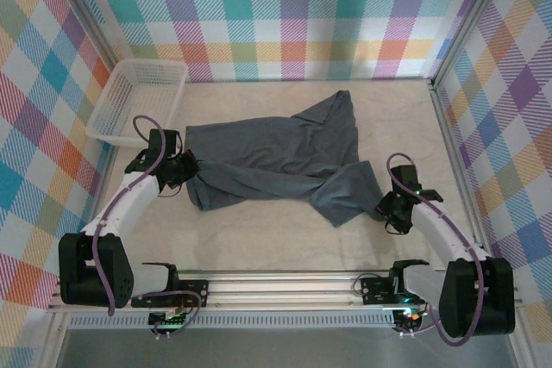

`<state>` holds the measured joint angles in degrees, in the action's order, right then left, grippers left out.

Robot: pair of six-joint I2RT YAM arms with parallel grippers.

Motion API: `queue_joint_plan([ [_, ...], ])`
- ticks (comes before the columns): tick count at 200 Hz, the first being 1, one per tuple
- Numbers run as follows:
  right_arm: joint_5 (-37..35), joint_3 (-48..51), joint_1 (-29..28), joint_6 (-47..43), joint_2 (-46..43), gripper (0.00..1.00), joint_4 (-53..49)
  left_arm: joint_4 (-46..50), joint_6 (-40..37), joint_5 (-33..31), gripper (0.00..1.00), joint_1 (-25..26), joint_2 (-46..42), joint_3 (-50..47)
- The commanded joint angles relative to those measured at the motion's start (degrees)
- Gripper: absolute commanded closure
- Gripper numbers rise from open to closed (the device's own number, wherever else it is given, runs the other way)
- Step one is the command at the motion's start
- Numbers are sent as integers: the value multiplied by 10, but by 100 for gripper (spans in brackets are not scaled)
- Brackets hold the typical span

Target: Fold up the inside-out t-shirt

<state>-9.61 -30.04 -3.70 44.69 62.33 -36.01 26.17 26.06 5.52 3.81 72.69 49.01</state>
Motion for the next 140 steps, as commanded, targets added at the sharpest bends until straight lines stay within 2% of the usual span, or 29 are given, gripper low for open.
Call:
queue_joint_plan([
  [1,0,-1,5,14,20,51,9,-7,-7,6,100,-3,0,-1],
  [48,-1,9,5,14,48,57,56,-6,-7,5,100,-4,-2,-4],
  [75,4,17,5,14,48,81,70,-5,-7,4,100,-3,-5,-5],
  [105,8,8,5,21,36,100,53,0,-7,-1,100,-3,-8,-4],
  [140,30,-49,4,30,-69,100,-46,33,-8,-3,100,-3,-32,17],
])
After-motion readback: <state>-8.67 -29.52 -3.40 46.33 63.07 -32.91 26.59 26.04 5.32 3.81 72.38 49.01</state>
